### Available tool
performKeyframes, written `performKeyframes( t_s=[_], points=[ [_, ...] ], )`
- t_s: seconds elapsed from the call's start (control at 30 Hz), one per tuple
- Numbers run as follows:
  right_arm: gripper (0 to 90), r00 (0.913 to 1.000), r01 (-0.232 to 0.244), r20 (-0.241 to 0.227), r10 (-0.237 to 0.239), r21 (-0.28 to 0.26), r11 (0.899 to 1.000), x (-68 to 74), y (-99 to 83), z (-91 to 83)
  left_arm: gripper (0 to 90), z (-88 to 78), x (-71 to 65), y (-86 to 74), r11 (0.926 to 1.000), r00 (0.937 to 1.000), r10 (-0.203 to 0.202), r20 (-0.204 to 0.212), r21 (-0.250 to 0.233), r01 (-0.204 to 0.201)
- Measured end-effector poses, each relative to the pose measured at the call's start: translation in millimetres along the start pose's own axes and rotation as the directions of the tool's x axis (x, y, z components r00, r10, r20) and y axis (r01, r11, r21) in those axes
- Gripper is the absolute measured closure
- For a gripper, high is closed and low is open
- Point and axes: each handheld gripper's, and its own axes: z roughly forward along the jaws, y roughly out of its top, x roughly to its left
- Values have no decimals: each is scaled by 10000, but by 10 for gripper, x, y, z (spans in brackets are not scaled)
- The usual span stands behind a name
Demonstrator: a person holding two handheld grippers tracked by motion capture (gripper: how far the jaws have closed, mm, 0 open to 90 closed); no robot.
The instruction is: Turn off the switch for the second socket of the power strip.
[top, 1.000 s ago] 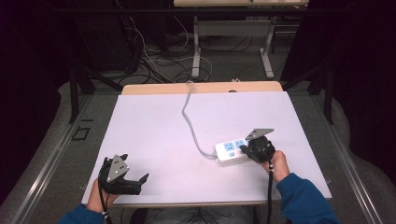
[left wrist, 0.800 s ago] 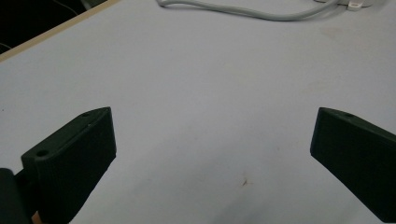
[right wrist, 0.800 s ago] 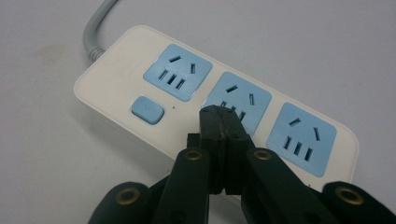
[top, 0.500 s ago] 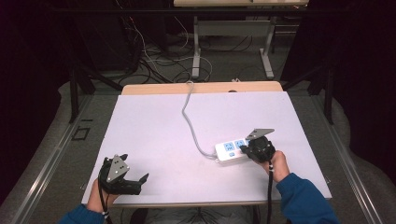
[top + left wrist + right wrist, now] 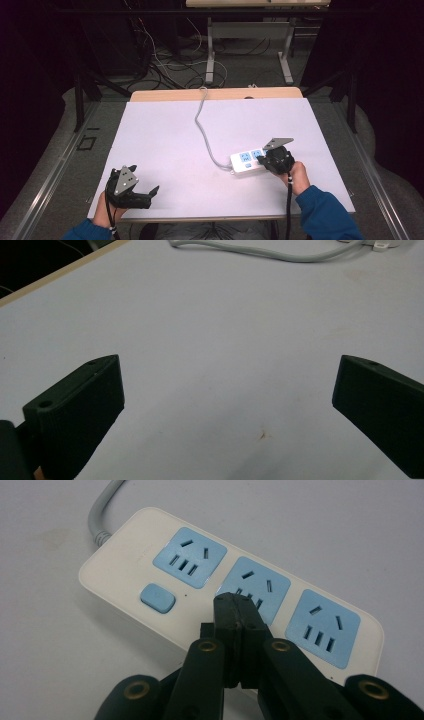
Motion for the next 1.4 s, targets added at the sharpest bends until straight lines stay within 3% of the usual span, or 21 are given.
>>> performKeyframes(
  t_s=[1.4],
  points=[
    [900, 9999, 72, 113, -70, -180, 9998, 2, -15, 7, 2, -1, 2, 0, 10000, 10000, 21, -31, 10, -21]
  ],
)
